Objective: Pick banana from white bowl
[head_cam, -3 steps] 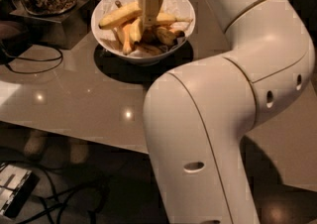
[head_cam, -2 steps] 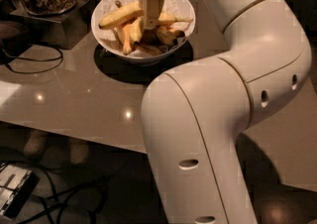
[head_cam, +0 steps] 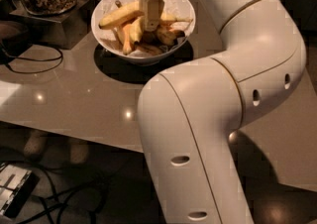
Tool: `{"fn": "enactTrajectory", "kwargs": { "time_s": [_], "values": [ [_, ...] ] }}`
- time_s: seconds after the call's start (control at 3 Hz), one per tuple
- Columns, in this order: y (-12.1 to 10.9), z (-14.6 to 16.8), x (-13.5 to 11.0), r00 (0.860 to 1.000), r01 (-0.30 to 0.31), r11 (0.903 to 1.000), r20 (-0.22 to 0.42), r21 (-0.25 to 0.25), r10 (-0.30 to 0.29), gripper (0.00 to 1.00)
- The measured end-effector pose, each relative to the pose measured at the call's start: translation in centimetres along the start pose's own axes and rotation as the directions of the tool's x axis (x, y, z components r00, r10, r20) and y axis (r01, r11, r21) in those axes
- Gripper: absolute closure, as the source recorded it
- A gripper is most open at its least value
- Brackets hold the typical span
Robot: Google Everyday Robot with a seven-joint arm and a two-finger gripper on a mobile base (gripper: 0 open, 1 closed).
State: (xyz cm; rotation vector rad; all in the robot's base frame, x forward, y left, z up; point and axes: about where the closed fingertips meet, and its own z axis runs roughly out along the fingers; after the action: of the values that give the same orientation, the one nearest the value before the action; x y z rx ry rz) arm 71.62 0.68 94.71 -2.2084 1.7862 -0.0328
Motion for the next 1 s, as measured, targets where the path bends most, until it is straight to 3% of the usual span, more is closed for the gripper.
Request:
{"fn": "enactTrajectory", "kwargs": {
  "time_s": [1.0],
  "values": [
    [0.42,1.16,0.12,1.000,0.005,0.9994,0.022,-0.034,-0.004,0.46]
  ]
}}
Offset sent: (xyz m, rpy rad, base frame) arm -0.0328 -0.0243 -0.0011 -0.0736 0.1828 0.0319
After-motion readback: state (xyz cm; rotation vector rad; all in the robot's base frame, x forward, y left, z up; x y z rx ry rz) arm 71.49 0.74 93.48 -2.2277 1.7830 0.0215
